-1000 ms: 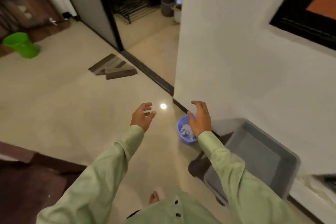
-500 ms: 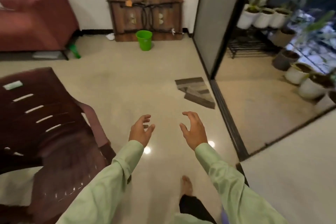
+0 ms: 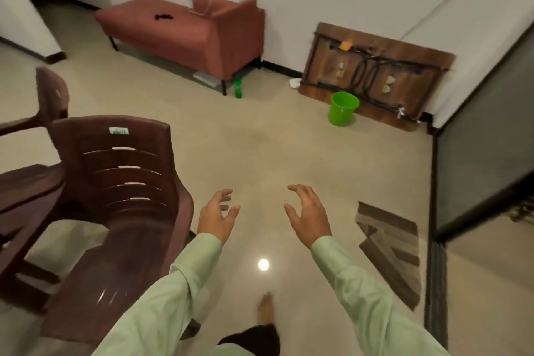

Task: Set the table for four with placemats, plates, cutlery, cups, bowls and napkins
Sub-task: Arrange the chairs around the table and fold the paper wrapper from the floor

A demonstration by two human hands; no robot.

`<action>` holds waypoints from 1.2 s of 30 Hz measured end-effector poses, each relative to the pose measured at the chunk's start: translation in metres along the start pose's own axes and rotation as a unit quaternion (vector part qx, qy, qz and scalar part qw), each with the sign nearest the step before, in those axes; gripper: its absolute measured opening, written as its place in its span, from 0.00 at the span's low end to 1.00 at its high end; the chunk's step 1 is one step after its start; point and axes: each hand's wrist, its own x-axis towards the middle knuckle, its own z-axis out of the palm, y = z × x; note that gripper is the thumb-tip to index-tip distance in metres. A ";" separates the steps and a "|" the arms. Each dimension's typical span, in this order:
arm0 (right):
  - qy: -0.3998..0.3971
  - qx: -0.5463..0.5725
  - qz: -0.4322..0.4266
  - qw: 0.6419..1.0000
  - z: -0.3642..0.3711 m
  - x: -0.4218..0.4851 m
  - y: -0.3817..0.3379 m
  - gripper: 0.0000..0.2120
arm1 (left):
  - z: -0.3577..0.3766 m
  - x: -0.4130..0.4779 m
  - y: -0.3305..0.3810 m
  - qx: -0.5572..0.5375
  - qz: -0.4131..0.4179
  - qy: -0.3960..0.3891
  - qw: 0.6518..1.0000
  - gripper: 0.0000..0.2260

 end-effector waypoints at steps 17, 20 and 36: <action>-0.256 0.007 -0.284 0.924 0.140 0.412 -0.081 0.18 | -0.048 0.258 0.008 -0.020 -0.128 0.337 0.932 0.17; -0.300 0.035 -0.344 0.889 0.179 0.467 -0.108 0.18 | -0.060 0.285 0.005 0.000 -0.148 0.418 0.896 0.18; -0.489 0.093 -0.621 0.606 0.332 0.624 -0.273 0.21 | -0.082 0.419 0.039 0.037 -0.316 0.679 0.661 0.20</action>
